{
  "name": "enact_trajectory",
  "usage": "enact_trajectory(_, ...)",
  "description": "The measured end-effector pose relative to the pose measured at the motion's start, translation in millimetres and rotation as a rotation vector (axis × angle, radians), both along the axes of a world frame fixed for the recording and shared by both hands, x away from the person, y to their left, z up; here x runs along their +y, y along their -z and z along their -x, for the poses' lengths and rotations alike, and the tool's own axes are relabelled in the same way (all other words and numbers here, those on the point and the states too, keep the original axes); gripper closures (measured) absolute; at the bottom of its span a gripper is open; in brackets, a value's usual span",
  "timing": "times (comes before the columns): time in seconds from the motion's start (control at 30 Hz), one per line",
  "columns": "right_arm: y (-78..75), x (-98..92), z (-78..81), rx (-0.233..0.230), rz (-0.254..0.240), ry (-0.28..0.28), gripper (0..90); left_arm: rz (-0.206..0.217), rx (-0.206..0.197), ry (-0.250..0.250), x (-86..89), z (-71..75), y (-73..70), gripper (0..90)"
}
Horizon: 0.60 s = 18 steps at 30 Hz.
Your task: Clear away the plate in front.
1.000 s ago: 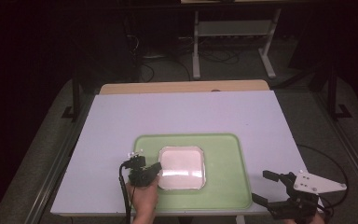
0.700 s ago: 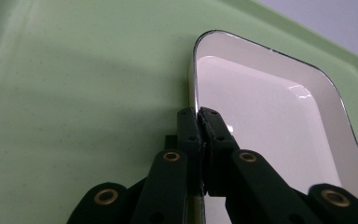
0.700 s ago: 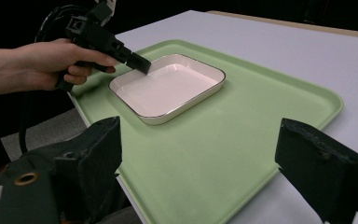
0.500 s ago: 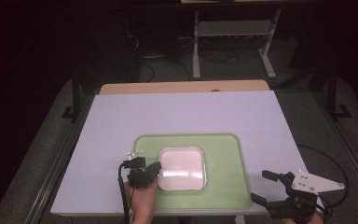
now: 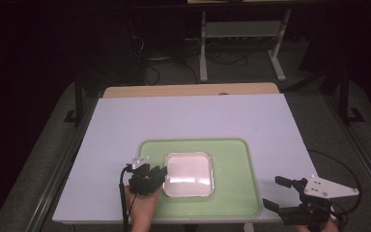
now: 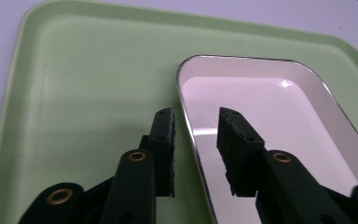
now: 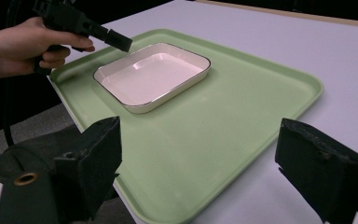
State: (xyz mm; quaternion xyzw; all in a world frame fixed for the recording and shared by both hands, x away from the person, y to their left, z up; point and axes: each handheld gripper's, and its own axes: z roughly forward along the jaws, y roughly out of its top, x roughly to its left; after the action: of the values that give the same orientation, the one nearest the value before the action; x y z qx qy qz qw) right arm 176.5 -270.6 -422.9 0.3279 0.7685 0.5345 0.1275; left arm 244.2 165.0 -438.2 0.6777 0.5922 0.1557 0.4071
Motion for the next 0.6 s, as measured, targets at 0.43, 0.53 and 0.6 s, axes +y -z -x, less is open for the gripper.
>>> enact_trajectory(0.43, 1.0, -1.4, -0.7, 0.008, 0.015, 0.011, 13.7, -0.026, -0.064, 0.127, 2.1, 0.7, -9.5, 42.6)
enact_trajectory(0.53, 0.7, -1.5, -0.5, 0.008, 0.02, 0.01, 13.8, -0.029, -0.075, 0.136, 0.7, 2.8, -8.0, 38.3)
enact_trajectory(0.6, 0.8, -1.9, -0.3, 0.007, 0.022, 0.011, 13.8, -0.033, -0.073, 0.149, -1.0, 3.8, -7.0, 35.5)
